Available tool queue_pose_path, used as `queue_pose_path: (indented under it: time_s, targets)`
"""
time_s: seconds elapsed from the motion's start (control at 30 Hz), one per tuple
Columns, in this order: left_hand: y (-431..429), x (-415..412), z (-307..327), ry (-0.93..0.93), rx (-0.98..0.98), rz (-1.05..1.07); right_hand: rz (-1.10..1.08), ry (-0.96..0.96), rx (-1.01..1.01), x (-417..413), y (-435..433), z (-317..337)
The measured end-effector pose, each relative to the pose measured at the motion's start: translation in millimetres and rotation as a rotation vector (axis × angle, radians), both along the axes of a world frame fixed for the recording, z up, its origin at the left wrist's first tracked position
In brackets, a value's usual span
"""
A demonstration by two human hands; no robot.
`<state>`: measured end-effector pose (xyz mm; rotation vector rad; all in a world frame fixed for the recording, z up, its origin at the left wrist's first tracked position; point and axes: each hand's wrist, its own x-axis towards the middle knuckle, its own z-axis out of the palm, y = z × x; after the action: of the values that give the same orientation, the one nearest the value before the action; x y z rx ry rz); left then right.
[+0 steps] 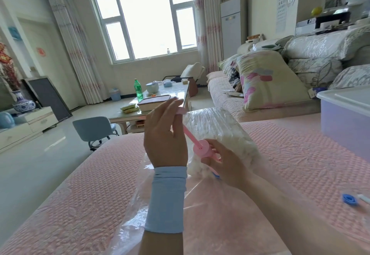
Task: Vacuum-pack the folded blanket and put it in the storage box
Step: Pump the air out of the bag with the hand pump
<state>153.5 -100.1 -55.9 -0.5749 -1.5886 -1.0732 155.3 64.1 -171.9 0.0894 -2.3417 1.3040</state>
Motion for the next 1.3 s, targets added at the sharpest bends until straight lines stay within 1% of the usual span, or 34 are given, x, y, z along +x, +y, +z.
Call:
queue_pose_path:
  time_s: [0.03, 0.1, 0.2, 0.23, 0.27, 0.3, 0.33, 0.47, 0.53, 0.57, 0.6, 0.67, 0.73, 0.77, 0.8, 0.83, 0.9, 0.97, 1.0, 1.07, 1.13, 1.17, 1.23, 1.3]
  targets:
    - [1.4, -0.9, -1.6, 0.005, 0.01, 0.011, -0.004, 0.005, 0.004, 0.1, -1.2, 0.1]
    - [7.7, -3.6, -15.5, -0.084, -0.084, -0.029, -0.015, 0.011, 0.011, 0.1, -1.9, 0.0]
    - [18.2, -7.4, -51.0, -0.439, -0.303, -0.243, -0.013, 0.012, 0.009, -0.3, -0.1, -1.8]
    - [18.8, -8.3, -55.1, -0.521, -0.332, -0.287, -0.012, 0.013, 0.014, 0.1, -0.2, -1.6]
    - [18.0, -8.8, -53.7, -0.542, -0.351, -0.278, -0.01, 0.017, 0.015, 0.7, -0.9, -2.0]
    - [17.0, -8.7, -47.1, -0.502, -0.354, -0.243, -0.014, 0.026, 0.012, 1.1, -1.0, -1.3]
    - [14.4, -8.0, -38.2, -0.41, -0.33, -0.2, -0.017, 0.03, 0.006, 1.5, -1.3, -0.6]
    - [1.4, -2.2, 1.4, -0.025, -0.058, -0.064, -0.019, 0.02, 0.019, -1.0, 1.3, -0.1]
    - [-0.6, -0.8, 4.2, 0.062, 0.019, -0.002, -0.021, 0.017, 0.032, -1.6, 0.7, -0.8]
    - [0.9, -1.5, -1.1, 0.057, 0.023, 0.0, -0.019, 0.014, 0.036, -1.5, 0.0, -0.9]
    - [3.7, -2.7, -9.5, 0.009, -0.006, -0.009, -0.017, 0.01, 0.038, -1.6, -0.7, -0.7]
    - [10.8, -6.6, -32.7, -0.178, -0.148, -0.088, -0.016, 0.009, 0.033, -2.0, -0.9, -1.6]
    - [16.5, -8.8, -53.3, -0.411, -0.28, -0.227, -0.019, 0.018, 0.031, -1.6, -0.6, -2.3]
    - [17.4, -8.4, -58.1, -0.487, -0.309, -0.266, -0.019, 0.022, 0.033, -0.9, -0.9, -2.3]
    - [17.2, -7.3, -58.1, -0.507, -0.324, -0.253, -0.019, 0.026, 0.034, 0.0, -1.1, -2.4]
    - [16.3, -6.0, -54.2, -0.473, -0.337, -0.201, -0.019, 0.032, 0.033, 0.6, -1.2, -2.1]
    - [13.8, -3.3, -39.7, -0.289, -0.316, -0.085, -0.019, 0.029, 0.014, 1.1, -0.4, -1.1]
    - [7.7, 0.0, -20.0, -0.101, -0.196, -0.027, -0.012, 0.01, 0.002, 0.7, 0.7, -0.5]
    - [3.7, 0.4, -11.3, -0.037, -0.13, -0.006, -0.011, 0.003, 0.008, 0.7, 1.1, -0.6]
    - [-3.1, -0.4, 0.0, 0.024, -0.025, 0.027, -0.007, -0.001, 0.031, 0.7, 0.2, -1.0]
    - [-3.6, -2.3, -1.6, 0.015, 0.007, 0.028, -0.002, -0.002, 0.044, 0.7, -1.8, -1.2]
    - [-0.8, -3.1, -7.5, -0.018, -0.013, 0.018, -0.001, -0.001, 0.048, 0.4, -2.5, -1.2]
    - [7.6, -4.5, -28.2, -0.162, -0.116, -0.031, -0.007, 0.0, 0.053, 0.2, -3.4, -1.5]
    - [15.7, -4.8, -51.5, -0.366, -0.256, -0.128, -0.011, 0.015, 0.051, 1.0, -3.5, -1.8]
